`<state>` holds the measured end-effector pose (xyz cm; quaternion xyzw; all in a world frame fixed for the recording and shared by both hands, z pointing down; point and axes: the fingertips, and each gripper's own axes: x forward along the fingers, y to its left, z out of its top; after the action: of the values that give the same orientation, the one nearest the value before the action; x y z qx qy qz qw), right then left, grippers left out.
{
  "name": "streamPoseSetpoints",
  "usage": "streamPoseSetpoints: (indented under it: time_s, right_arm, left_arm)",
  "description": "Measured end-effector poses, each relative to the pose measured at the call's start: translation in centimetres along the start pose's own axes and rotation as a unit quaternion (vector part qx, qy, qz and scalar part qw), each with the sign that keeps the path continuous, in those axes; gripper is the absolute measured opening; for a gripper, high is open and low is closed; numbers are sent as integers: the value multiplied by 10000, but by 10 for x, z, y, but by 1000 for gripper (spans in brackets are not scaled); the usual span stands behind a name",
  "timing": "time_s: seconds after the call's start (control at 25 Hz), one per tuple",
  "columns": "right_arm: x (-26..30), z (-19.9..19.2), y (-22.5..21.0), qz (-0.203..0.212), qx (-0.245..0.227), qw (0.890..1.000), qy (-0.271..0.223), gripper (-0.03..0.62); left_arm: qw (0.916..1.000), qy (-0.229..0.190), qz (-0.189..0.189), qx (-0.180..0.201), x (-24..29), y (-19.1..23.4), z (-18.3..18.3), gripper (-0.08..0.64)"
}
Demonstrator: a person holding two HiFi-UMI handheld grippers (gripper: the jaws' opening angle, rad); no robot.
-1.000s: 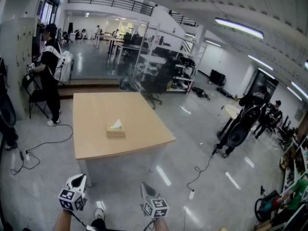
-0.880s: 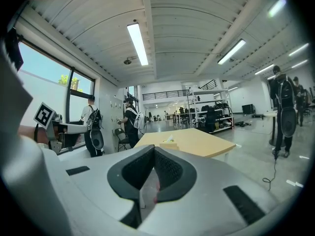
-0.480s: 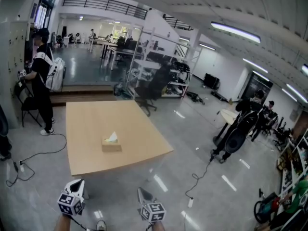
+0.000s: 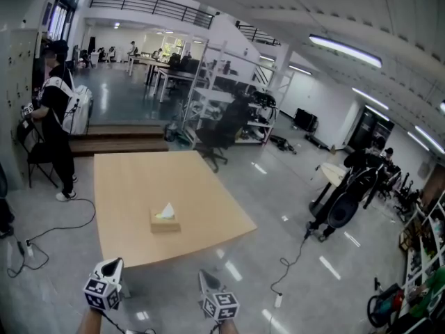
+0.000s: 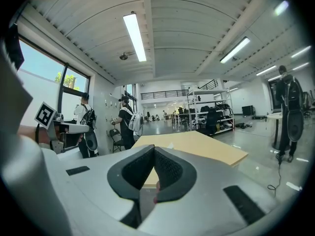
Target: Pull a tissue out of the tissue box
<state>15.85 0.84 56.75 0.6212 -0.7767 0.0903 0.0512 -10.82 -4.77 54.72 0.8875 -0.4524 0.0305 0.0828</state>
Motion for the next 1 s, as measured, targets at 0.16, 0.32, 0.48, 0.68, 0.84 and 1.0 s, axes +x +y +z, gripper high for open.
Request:
streamPoseSetpoints:
  time_s: [0.16,0.32,0.48,0.68,0.84,1.0]
  right_arm:
    - [35,10,0,-9,-17,10000,-4,8]
    - [63,17,-7,-71,-30,10000,12,8]
    - [85,23,-11,-115,-37,9999,24,8]
    - [110,28,-12,-145,-55,9999,58,8]
    - [128,31,-13,-117,-84,9999,72,8]
    - [143,33,-19,-85,-96,9999,80,8]
  left_arm:
    - [10000,32,13,-5,24,27,6,8]
    - [10000,59,-50,-5,49,45,9,8]
    - [9999,27,-98,-24,68,61,15,8]
    - [9999,38,-119,-62,87,78,18,8]
    - [9999,60,-106,-92,100,90,14,8]
    - [9999,24,-69,-101,111,95,21,8]
